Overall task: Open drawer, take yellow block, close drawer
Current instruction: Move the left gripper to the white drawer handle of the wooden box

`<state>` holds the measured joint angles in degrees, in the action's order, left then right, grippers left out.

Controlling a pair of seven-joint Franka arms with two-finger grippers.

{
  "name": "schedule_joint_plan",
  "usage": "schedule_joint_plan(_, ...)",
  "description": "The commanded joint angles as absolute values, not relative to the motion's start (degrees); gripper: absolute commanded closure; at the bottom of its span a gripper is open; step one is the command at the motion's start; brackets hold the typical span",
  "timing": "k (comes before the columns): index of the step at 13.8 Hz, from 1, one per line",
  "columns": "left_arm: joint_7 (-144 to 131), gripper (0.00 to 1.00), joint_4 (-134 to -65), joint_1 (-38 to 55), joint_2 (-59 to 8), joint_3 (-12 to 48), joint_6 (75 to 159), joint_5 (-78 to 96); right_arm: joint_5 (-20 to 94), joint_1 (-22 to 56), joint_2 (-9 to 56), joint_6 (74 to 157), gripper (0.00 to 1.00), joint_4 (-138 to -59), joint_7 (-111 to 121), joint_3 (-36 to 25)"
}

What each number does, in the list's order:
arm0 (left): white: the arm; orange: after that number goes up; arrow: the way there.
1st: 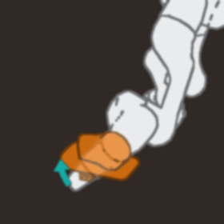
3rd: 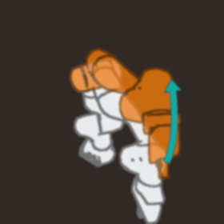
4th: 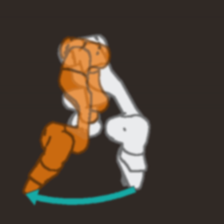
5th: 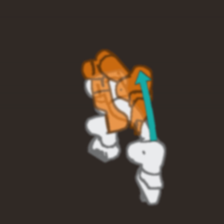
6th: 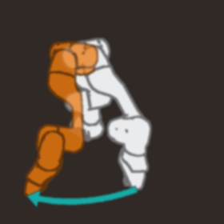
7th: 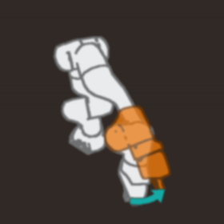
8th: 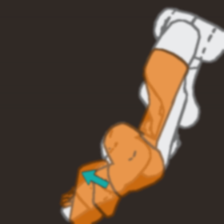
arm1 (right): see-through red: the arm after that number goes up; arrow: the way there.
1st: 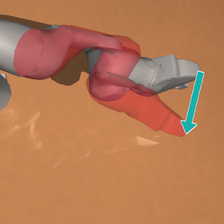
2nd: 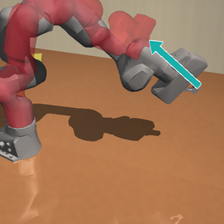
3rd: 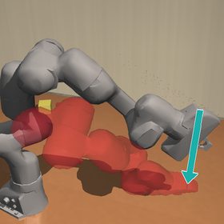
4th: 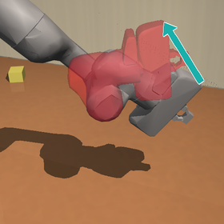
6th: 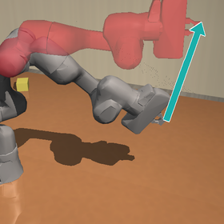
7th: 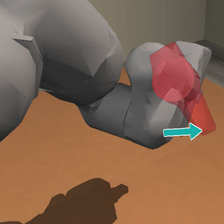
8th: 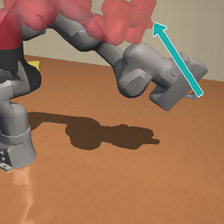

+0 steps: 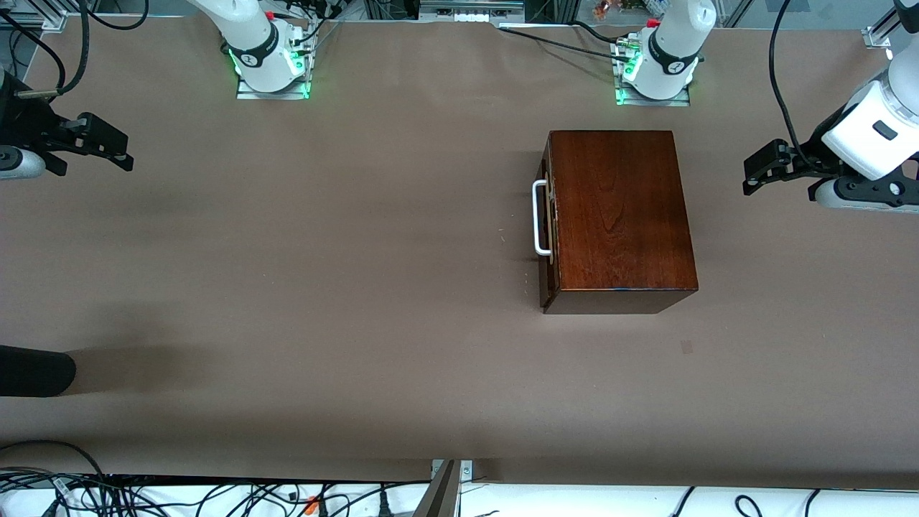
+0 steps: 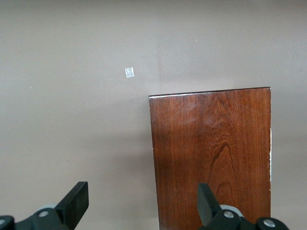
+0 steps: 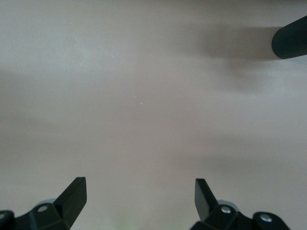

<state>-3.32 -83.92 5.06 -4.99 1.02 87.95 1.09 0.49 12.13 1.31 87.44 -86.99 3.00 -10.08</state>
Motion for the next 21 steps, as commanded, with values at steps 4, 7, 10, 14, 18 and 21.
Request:
schedule_joint_plan(4,-3.3,0.0,-84.2,5.5,-4.2,1.2,88.6,0.4,1.3,11.9,1.4,86.7,0.0,-86.7,3.4,-10.2)
schedule_joint_plan(7,-6.3,0.0,-84.2,5.6,-4.2,2.6,88.4,0.8,1.3,11.9,1.4,86.7,0.0,-86.7,3.5,-10.2)
schedule_joint_plan(10,-12.3,0.0,-84.2,5.7,-4.4,8.5,88.3,0.6,1.3,11.8,1.3,86.3,0.0,-86.6,3.7,-10.5)
schedule_joint_plan(14,-24.9,0.0,-84.1,6.0,-5.6,19.3,88.7,-0.2,1.3,11.9,1.1,86.1,0.0,-86.4,3.7,-10.9)
schedule_joint_plan(18,-42.9,0.0,-83.9,11.8,-9.8,29.3,88.9,-6.0,1.3,11.9,1.1,86.2,0.0,-86.1,3.7,-10.9)
schedule_joint_plan(21,-51.7,0.0,-83.8,20.4,-13.9,29.3,91.4,-10.5,1.4,11.9,1.0,86.2,0.0,-86.1,3.5,-11.0)
